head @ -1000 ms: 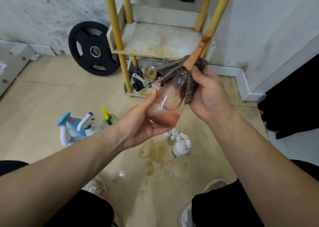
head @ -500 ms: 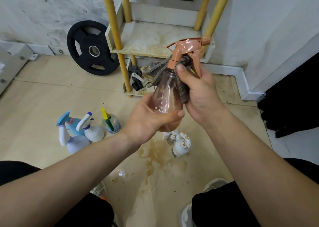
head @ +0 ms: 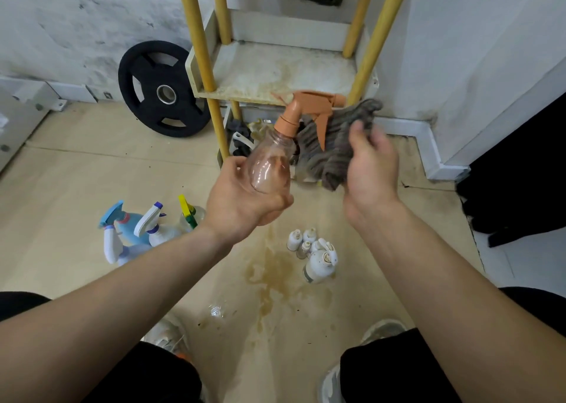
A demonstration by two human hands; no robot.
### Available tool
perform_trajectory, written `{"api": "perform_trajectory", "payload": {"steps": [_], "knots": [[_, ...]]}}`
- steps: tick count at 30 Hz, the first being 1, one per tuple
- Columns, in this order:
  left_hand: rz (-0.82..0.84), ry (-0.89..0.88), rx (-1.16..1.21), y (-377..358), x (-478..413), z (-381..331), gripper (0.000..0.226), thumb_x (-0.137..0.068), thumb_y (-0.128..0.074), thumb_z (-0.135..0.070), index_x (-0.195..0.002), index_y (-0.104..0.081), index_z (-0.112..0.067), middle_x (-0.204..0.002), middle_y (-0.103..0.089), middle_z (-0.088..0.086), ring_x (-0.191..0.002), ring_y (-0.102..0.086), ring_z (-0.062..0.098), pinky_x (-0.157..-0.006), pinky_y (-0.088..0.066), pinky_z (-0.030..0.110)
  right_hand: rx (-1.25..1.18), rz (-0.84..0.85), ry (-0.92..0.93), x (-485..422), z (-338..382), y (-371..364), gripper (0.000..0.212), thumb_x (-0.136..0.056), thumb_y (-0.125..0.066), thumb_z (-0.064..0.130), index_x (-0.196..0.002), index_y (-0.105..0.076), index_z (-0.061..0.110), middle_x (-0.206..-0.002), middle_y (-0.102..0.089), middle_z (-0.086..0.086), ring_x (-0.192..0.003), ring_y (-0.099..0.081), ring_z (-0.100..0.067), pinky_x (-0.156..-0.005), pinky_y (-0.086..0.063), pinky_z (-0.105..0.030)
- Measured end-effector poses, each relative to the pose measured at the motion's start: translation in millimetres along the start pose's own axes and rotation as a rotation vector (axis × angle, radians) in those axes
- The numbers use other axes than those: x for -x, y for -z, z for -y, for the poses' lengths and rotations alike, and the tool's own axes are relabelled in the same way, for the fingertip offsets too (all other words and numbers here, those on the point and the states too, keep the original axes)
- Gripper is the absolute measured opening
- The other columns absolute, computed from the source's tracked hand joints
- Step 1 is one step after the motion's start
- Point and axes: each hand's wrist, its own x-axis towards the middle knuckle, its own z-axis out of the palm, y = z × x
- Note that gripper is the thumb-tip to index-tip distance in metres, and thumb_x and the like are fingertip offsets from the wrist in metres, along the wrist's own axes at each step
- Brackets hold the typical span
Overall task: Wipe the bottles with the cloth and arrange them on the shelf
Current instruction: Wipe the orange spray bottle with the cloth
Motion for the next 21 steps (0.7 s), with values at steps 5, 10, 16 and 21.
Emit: {"api": "perform_trajectory", "payload": {"steps": [5, 10, 16, 21], "knots": [[0.069, -0.069, -0.191, 1, 4, 7, 0.074, -0.062, -0.094, -0.019, -0.119, -0.047, -0.024, -0.1, -0.062, -0.016, -0.077, -0.06, -0.012, -0.061, -0.044, 0.006, 0.154, 0.166, 0.298, -9, 22, 9, 0.016, -0.103, -0.051, 0.018, -0.097, -0.065, 0.018, -0.083, -0.065, 0.015, -0.082, -0.058, -0.001, -0.081, -0.047, -0.022], [0.079, -0.1, -0.325, 10, 1, 10, 0.074, -0.058, -0.094, -0.029, -0.117, -0.049, -0.029, -0.104, -0.063, -0.013, -0.088, -0.061, 0.004, -0.068, -0.048, 0.017, 0.752, 0.535, 0.454, -9, 25, 23, 0.032, -0.098, -0.058, 0.019, -0.128, -0.066, 0.025, -0.103, -0.07, 0.018, -0.096, -0.066, -0.003, -0.084, -0.05, -0.02], [0.091, -0.182, -0.55, 24, -4, 14, 0.079, -0.055, -0.093, -0.039, -0.119, -0.048, -0.03, -0.105, -0.06, -0.011, -0.088, -0.059, 0.011, -0.069, -0.047, 0.026, 1.31, 0.594, 0.645, 1, 23, 27, 0.052, -0.102, -0.04, 0.039, -0.152, -0.042, 0.027, -0.122, -0.064, -0.001, -0.111, -0.06, -0.03, -0.09, -0.048, -0.048], [0.192, -0.177, -0.638, 25, 0, 22, 0.082, -0.052, -0.094, -0.04, -0.121, -0.05, -0.03, -0.108, -0.061, -0.008, -0.094, -0.058, 0.017, -0.075, -0.046, 0.03, 1.335, 0.758, 0.535, 8, 24, 24, 0.047, -0.106, -0.045, 0.035, -0.152, -0.04, 0.031, -0.127, -0.062, 0.002, -0.115, -0.058, -0.025, -0.092, -0.047, -0.045]]}}
